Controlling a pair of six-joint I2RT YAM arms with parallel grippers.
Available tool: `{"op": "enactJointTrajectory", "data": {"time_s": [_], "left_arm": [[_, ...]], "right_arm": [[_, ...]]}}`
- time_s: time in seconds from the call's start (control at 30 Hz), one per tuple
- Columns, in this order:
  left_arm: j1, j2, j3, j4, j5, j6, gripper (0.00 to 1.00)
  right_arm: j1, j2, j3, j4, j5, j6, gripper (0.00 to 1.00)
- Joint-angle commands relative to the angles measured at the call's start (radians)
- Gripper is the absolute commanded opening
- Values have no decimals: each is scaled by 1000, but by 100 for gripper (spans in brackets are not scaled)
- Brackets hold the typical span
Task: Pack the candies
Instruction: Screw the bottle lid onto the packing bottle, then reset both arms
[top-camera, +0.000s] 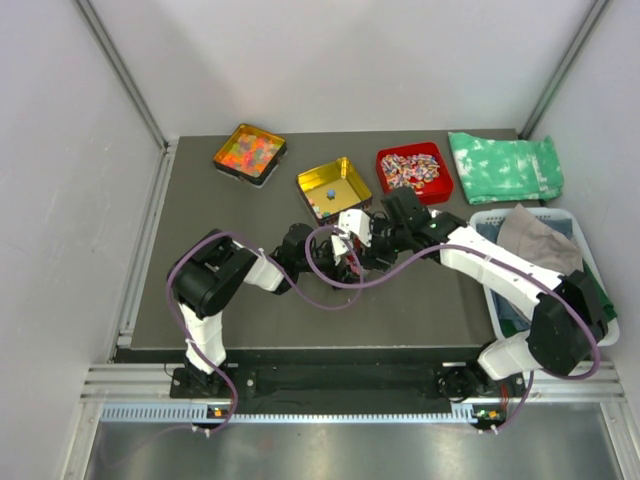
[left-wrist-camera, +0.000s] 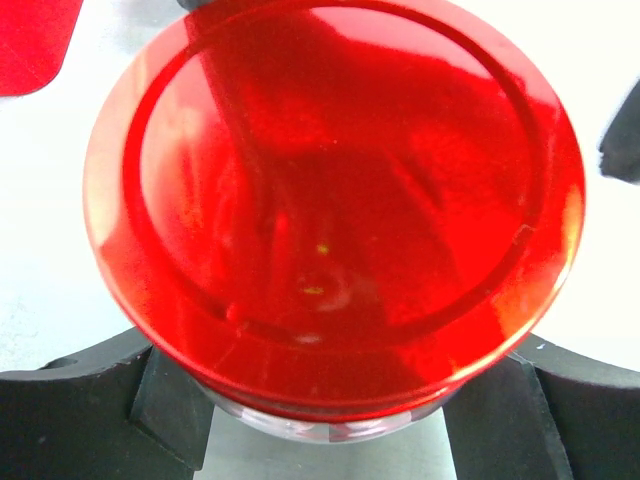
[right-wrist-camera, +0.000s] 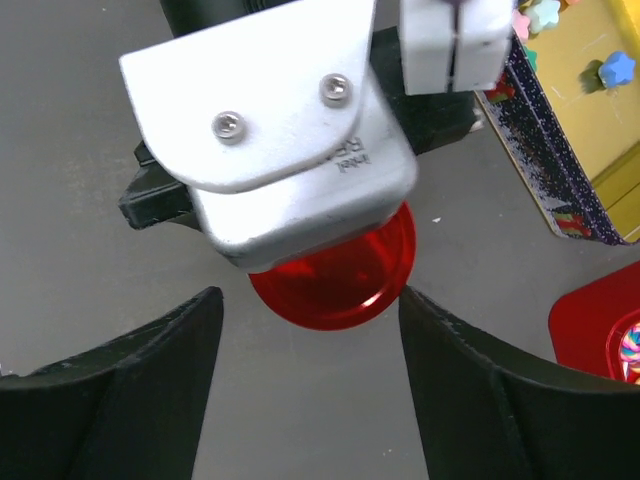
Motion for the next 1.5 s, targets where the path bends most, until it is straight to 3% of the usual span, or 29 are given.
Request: {"op": "enactJointTrajectory", "data": {"time_s": [0.0, 0.23, 0.33, 0.4, 0.47, 0.77, 0.8, 0.97, 1.2, 1.33, 1.37, 1.47], "left_arm": [[3, 53, -5, -153, -69, 6, 57], [3, 53, -5, -153, -70, 6, 57], [3, 51, -5, -154, -72, 6, 58], [1, 51, -5, -154, -74, 6, 59], [3, 53, -5, -154, -75, 5, 60], [3, 53, -5, -157, -67, 3, 86], [4, 50, -7, -157, -70, -6, 99], [20, 7, -19, -182, -67, -21, 99], [37, -148, -37, -320, -86, 41, 99], [73, -260, -21, -474, -71, 88, 99], [93, -290, 23, -610, -20, 92, 99], [178, -344, 103, -748, 67, 13, 99]], "right_arm": [[38, -42, -16, -3, -1, 36, 74], [27, -36, 3, -36, 29, 37, 79], [5, -51, 0, -39, 56, 42, 87], [-28, -80, -5, -31, 44, 57, 99], [-83, -94, 10, -49, 15, 67, 99], [-158, -185, -32, -76, 13, 90, 99], [-166, -188, -34, -74, 15, 97, 99], [-204, -193, -17, -86, 35, 114, 99], [-232, -203, -6, -105, 45, 145, 99], [-276, -235, -8, -94, 61, 175, 99], [-296, -242, -5, -98, 67, 180, 99], [-330, -265, 9, -140, 101, 192, 99]]}}
